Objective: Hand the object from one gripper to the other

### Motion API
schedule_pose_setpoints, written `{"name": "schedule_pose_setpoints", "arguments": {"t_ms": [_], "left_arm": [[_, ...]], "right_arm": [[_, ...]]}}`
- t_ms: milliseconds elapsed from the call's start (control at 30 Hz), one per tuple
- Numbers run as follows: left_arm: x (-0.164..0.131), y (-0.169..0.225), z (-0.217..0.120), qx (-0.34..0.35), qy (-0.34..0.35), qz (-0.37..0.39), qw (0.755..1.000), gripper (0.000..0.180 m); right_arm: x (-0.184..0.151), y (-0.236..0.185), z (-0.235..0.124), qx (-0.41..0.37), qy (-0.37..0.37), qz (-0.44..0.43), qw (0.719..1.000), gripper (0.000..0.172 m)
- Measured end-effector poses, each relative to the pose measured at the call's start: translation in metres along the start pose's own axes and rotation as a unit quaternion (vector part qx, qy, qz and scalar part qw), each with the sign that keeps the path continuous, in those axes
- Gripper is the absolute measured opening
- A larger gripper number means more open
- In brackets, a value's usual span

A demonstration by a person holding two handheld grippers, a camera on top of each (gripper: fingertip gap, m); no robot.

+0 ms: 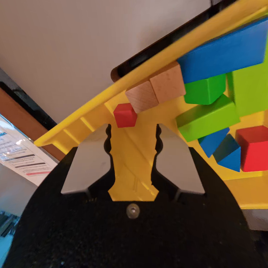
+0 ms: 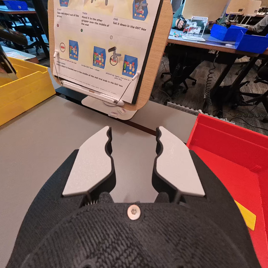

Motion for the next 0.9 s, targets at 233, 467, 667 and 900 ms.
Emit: {"name": "schedule_pose_setpoints", "arguments": {"t_ms": [233,467,667,900], "left_arm": [[0.004,0.002,0.018,0.043,-0.066,0.005,0.997,0.064],[0.004,0.003,0.03,0.055,-0.076,0.03,0.995,0.058],[0.004,0.004,0.033,0.046,-0.066,0.007,0.997,0.042],[0.0,0.01,0.005,0.042,-0.035,0.019,0.998,0.028]], "right_arm": [[-0.002,0.004,-0.001,-0.003,0.001,0.005,1.0,0.059],[-0.004,0.002,0.0,0.002,-0.004,0.001,1.0,0.059],[-0.002,0.001,0.0,0.002,-0.002,-0.003,1.0,0.059],[-0.001,-0.002,0.002,0.011,0.004,0.002,1.0,0.059]]}}
Point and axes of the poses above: each gripper's, where its closed fingertips meet, z out along the fingers, x out of its top, y = z × x across the jaws, the point moved 8 cm from there along -z, back along the fingers, and after that the axes turned 14 degrees about y, right-handed, at the moved point
